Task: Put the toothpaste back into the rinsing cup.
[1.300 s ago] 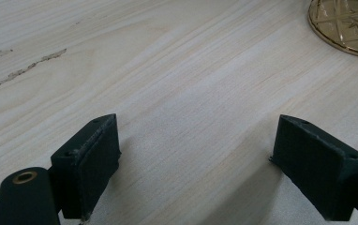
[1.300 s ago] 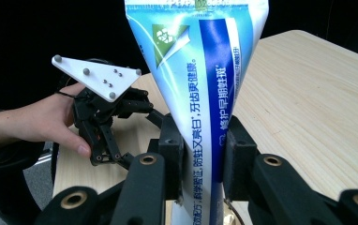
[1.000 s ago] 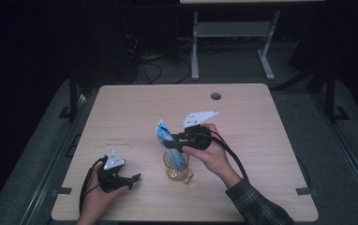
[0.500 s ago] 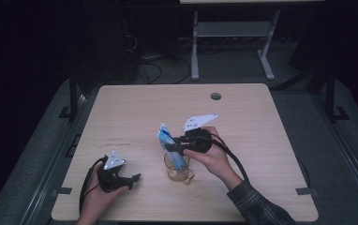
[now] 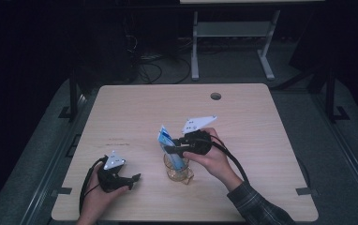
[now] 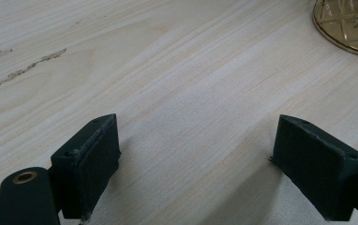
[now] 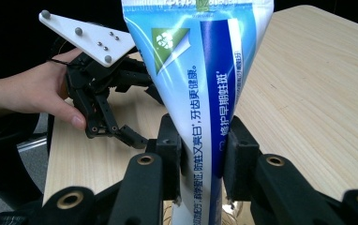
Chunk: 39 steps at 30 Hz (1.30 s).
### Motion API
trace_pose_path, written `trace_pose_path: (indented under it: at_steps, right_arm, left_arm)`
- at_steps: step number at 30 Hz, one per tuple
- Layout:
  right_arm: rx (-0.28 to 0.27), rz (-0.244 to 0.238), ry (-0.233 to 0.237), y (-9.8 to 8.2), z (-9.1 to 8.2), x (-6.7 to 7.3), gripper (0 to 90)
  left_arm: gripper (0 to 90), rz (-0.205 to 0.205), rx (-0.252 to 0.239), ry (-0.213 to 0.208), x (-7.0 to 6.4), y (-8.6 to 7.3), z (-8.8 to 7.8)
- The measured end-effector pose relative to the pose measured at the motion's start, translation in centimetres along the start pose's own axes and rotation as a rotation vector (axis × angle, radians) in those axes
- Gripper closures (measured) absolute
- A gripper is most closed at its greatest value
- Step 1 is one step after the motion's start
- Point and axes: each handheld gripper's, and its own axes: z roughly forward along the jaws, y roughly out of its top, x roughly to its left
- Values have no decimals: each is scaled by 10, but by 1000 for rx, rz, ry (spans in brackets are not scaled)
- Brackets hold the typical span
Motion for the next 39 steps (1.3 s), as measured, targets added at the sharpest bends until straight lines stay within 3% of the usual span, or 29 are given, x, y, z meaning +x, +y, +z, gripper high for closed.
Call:
trace_pose_path:
  at_steps: [5, 14, 24, 39]
  right_arm:
    - [-14, 6, 11, 1, -2, 0, 631]
    - [-32, 27, -15, -4, -12, -3, 434]
    - [-48, 40, -64, -17, -39, -8, 407]
    - [-49, 61, -196, -42, -72, -21, 363]
  left_arm:
    - [138, 0, 0, 0, 0, 0, 0]
    - [138, 0, 0, 0, 0, 0, 0]
    - [140, 0, 1, 1, 0, 0, 0]
    - [140, -2, -1, 1, 1, 0, 0]
